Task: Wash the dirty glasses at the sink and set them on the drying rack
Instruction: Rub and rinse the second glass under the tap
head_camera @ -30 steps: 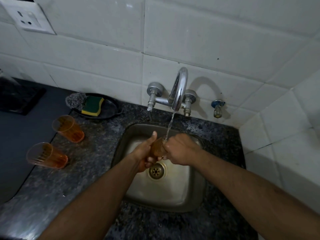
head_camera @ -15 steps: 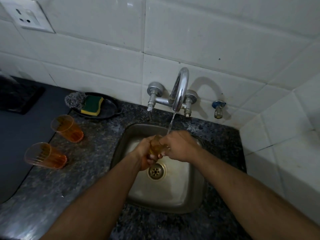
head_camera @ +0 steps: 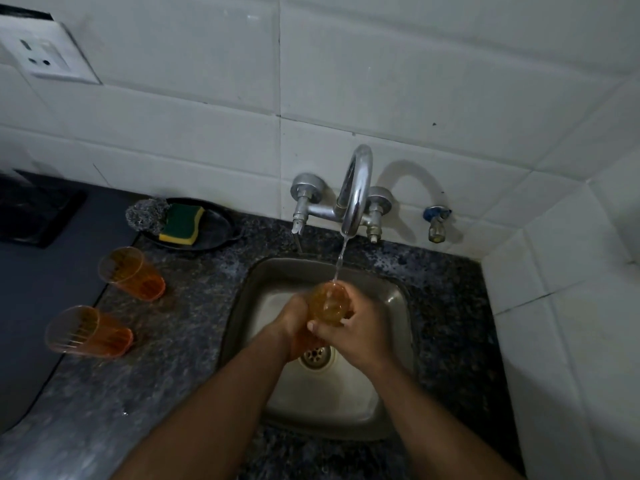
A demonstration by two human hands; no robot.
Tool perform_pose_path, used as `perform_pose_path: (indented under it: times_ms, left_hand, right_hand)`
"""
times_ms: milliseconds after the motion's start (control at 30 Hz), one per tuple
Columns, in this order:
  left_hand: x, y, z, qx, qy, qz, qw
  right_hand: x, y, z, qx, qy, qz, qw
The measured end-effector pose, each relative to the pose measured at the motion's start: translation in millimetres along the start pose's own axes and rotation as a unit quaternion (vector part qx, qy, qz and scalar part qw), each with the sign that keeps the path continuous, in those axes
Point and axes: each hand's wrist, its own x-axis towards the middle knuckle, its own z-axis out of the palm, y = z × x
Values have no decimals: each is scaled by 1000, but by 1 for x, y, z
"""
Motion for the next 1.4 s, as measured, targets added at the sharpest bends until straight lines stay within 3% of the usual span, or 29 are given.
perform_pose_path:
  times_ms: [167, 267, 433, 533, 667, 800, 1033, 1133, 1267, 1400]
  left_hand:
    - [-2, 18, 9, 85, 28, 90, 992]
    - [-2, 30, 14, 160, 48, 161, 973]
    - [-4, 28, 15, 68, 45, 122, 989]
    - [-12, 18, 15, -32, 18, 82, 996]
    - [-14, 7, 18, -90, 51, 85, 991]
    - [-17, 6, 14, -79, 96, 78, 989]
    - [-31, 15, 10, 10, 108, 83, 991]
    - [-35, 19, 8, 55, 109, 99, 988]
    - [-40, 22, 4, 116, 93, 114, 982]
    - [-42, 29, 11, 111, 70, 59, 990]
  right_hand:
    - [21, -2, -12, -55, -5, 17, 998]
    - [29, -7, -13, -70, -64, 21, 995]
    - [32, -8, -19, -103, -108, 38, 988]
    - [35, -17, -27, 50, -155, 146, 976]
    - [33, -23, -14, 346, -130, 314, 875]
    - [43, -17, 22, 429, -86, 394, 809]
    - [60, -13, 56, 550, 19, 439, 710]
    - [62, -17, 61, 538, 36, 433, 723]
    - [42, -19, 54, 482, 13, 312, 819]
    - [13, -23, 40, 432, -19, 235, 870]
